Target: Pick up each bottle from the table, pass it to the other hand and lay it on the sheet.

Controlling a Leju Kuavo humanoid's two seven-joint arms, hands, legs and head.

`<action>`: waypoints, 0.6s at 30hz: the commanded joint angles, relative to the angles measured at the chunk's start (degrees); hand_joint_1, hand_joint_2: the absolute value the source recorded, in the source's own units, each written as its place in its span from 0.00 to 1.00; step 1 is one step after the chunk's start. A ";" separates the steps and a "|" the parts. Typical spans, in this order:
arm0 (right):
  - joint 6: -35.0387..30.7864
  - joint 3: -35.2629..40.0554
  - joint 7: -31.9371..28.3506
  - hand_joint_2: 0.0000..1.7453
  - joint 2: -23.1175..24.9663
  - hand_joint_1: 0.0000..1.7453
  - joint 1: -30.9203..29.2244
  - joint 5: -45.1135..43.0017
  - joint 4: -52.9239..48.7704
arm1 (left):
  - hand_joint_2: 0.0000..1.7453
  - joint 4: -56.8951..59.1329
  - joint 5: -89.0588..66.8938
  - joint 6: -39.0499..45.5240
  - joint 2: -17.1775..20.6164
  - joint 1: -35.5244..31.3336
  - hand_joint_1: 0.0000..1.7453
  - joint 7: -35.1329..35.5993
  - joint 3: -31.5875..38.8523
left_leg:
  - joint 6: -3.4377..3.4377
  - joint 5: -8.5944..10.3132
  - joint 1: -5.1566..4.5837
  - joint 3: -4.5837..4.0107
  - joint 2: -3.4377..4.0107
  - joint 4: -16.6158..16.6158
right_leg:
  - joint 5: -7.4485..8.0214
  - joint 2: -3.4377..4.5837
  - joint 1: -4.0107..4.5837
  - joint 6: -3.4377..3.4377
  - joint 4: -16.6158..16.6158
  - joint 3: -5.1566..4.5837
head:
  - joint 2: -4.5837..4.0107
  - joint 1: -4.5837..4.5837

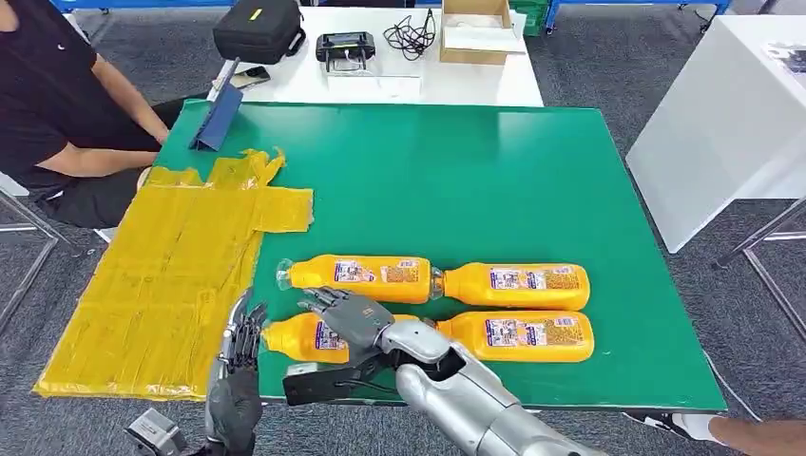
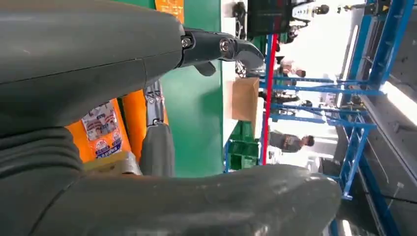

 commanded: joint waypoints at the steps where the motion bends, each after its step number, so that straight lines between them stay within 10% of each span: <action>1: -1.52 3.54 3.65 1.00 -0.45 0.00 -2.88 2.14 5.98 | 0.00 0.01 0.71 0.73 -0.57 0.01 0.00 0.17 2.39 | 0.08 0.01 -0.02 0.10 -0.03 -0.08 | 0.01 -0.04 -0.01 0.02 -0.08 0.11 | 0.00 0.00; 18: 3.29 5.21 7.13 1.00 1.78 0.00 -4.06 4.27 12.51 | 0.00 1.08 0.58 0.44 -0.57 -1.51 0.00 0.17 3.29 | 0.08 0.02 -0.03 0.10 -0.06 -0.08 | 0.01 -0.07 -0.01 0.02 -0.07 0.08 | 0.00 0.02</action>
